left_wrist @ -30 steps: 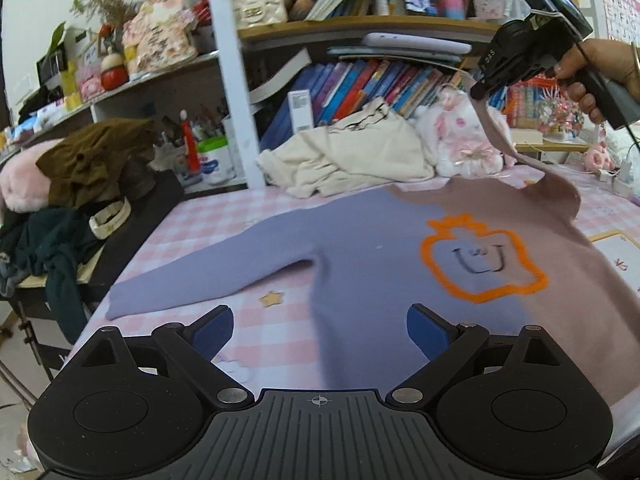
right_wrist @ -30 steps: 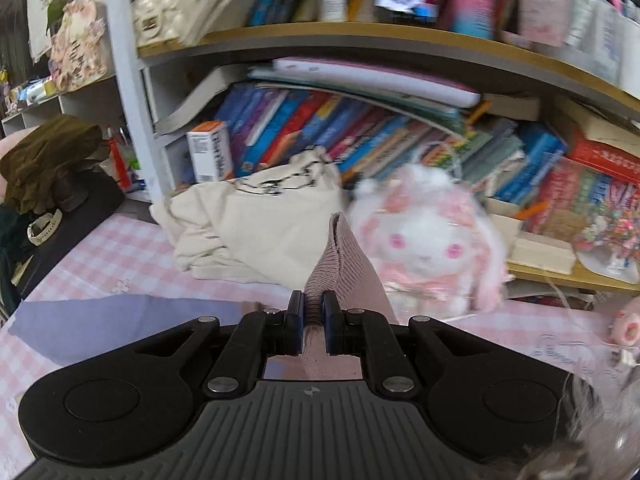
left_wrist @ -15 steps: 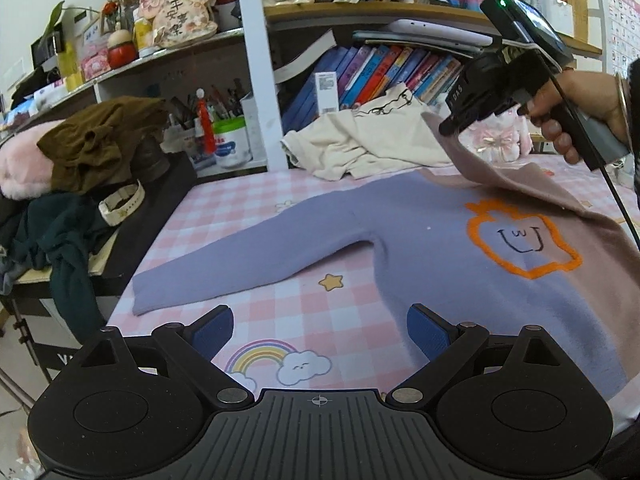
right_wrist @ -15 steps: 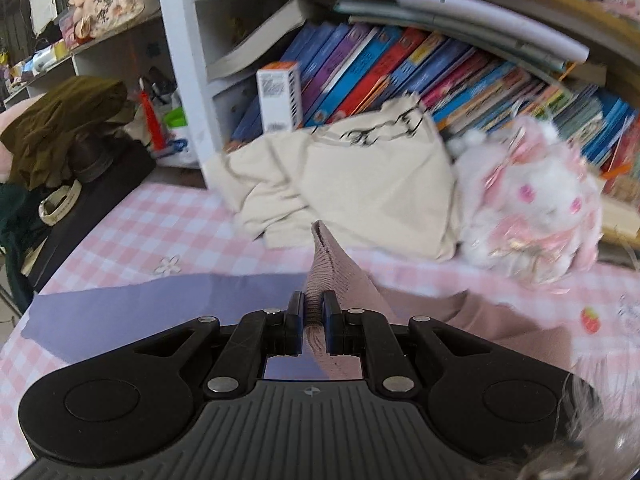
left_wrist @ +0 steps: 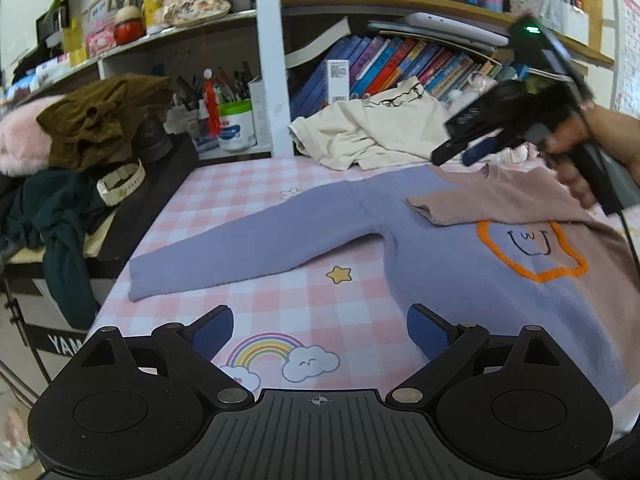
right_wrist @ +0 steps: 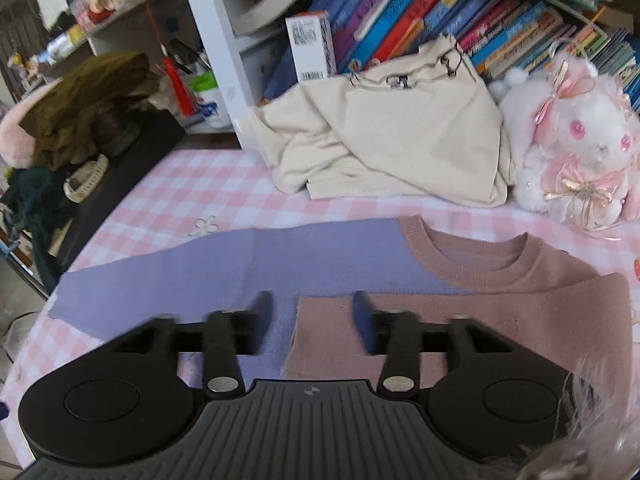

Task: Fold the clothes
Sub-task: 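Move the left tool to the lavender sleeve cuff and grasp it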

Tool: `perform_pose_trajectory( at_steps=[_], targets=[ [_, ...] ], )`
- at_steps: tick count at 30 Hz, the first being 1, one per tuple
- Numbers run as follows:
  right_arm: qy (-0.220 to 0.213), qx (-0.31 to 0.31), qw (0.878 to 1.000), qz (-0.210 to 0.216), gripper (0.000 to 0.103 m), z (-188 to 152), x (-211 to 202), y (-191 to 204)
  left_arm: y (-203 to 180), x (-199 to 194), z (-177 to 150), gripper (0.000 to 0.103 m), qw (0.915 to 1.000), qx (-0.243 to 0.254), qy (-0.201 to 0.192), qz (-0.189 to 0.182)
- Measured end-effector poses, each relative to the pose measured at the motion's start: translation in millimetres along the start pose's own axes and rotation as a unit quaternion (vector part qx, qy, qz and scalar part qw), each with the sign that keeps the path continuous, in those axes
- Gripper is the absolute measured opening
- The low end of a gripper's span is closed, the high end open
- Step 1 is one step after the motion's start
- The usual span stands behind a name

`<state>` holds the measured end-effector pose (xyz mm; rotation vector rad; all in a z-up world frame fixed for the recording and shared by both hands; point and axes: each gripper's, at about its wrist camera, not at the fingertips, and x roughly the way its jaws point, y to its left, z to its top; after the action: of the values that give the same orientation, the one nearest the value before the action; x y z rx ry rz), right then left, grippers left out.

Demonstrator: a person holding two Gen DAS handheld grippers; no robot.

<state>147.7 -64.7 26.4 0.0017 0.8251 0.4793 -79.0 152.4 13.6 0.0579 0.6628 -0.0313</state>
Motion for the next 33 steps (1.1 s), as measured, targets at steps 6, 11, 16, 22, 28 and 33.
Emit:
perform_pose_trajectory(
  at_steps=[6, 11, 16, 22, 28, 33],
  targets=[
    [-0.008, 0.002, 0.999, -0.036, 0.086, -40, -46, -13, 17, 19, 2, 0.096, 0.9995, -0.023, 0.017, 0.015],
    [0.013, 0.041, 0.995, -0.093, 0.088, -96, -80, -36, 58, 38, 3, 0.096, 0.9943, -0.096, 0.024, 0.038],
    [0.018, 0.088, 0.984, -0.152, 0.088, -154, -111, -49, 107, 63, 3, 0.094, 0.9797, -0.191, 0.022, 0.055],
    [0.035, 0.086, 0.976, -0.199, 0.088, -189, -127, -47, 140, 93, 10, 0.093, 0.9718, -0.216, 0.017, 0.093],
    [0.044, 0.081, 0.975, -0.201, 0.088, -195, -132, -42, 164, 115, 8, 0.060, 0.9582, -0.265, 0.037, 0.103],
    [0.036, 0.072, 0.976, -0.203, 0.088, -193, -136, -37, 177, 120, 4, 0.052, 0.9440, -0.312, 0.022, 0.106]
  ],
)
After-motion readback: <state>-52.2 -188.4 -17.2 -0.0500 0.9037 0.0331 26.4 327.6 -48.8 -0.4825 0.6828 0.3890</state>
